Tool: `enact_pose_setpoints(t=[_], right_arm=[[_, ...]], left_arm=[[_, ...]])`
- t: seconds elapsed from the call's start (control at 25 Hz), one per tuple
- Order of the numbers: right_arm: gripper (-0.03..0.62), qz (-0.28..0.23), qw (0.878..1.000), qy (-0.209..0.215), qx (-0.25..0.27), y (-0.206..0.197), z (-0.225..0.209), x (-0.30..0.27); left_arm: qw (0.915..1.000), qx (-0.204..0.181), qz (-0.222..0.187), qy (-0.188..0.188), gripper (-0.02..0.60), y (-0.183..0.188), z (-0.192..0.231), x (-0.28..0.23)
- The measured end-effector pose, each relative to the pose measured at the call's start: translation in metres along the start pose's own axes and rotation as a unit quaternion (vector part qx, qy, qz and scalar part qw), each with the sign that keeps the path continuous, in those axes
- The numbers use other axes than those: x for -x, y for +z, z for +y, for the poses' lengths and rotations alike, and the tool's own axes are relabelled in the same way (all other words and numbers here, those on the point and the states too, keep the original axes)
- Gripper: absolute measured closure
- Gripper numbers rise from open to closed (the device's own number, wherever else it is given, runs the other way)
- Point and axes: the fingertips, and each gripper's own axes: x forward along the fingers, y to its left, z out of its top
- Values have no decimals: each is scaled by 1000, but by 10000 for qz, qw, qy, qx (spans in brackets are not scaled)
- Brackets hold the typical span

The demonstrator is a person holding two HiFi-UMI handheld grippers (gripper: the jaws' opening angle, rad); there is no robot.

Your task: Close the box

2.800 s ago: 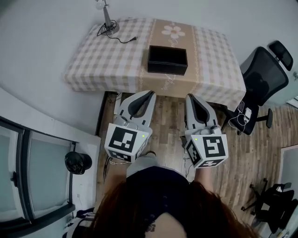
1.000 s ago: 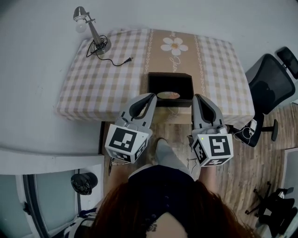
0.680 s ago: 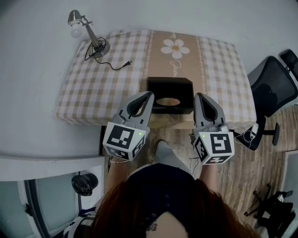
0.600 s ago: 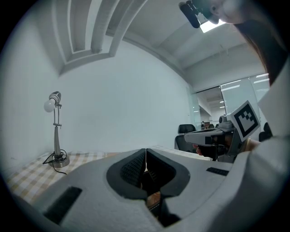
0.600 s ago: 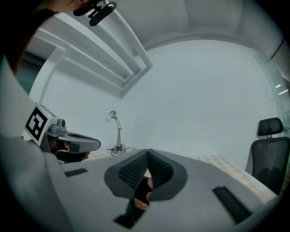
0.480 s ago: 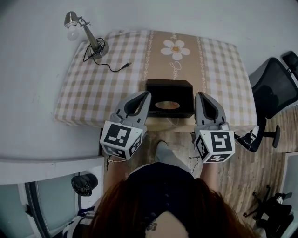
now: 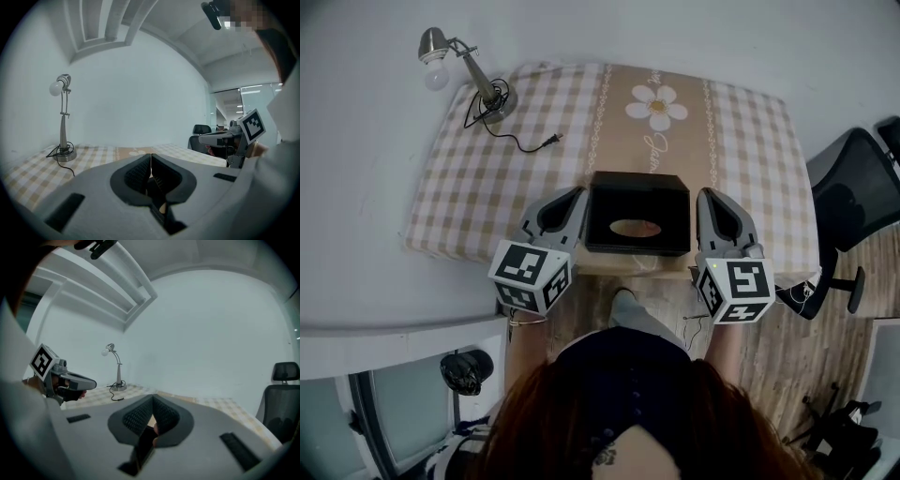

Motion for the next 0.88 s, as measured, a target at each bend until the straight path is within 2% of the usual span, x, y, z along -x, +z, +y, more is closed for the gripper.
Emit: enact_pose_setpoints(t=[0.56, 0.76, 0.88], right_arm=[[577, 649, 9975, 270, -75, -50, -26, -38], [577, 971, 9918, 533, -633, -71, -31, -48], [577, 1174, 9890, 545, -711, -83, -35, -53]], left_arm=[[9975, 337, 604, 163, 554, -41, 35, -29], [9955, 502, 789, 164, 554, -58, 43, -39], [9937, 644, 901, 157, 554, -67, 48, -43]])
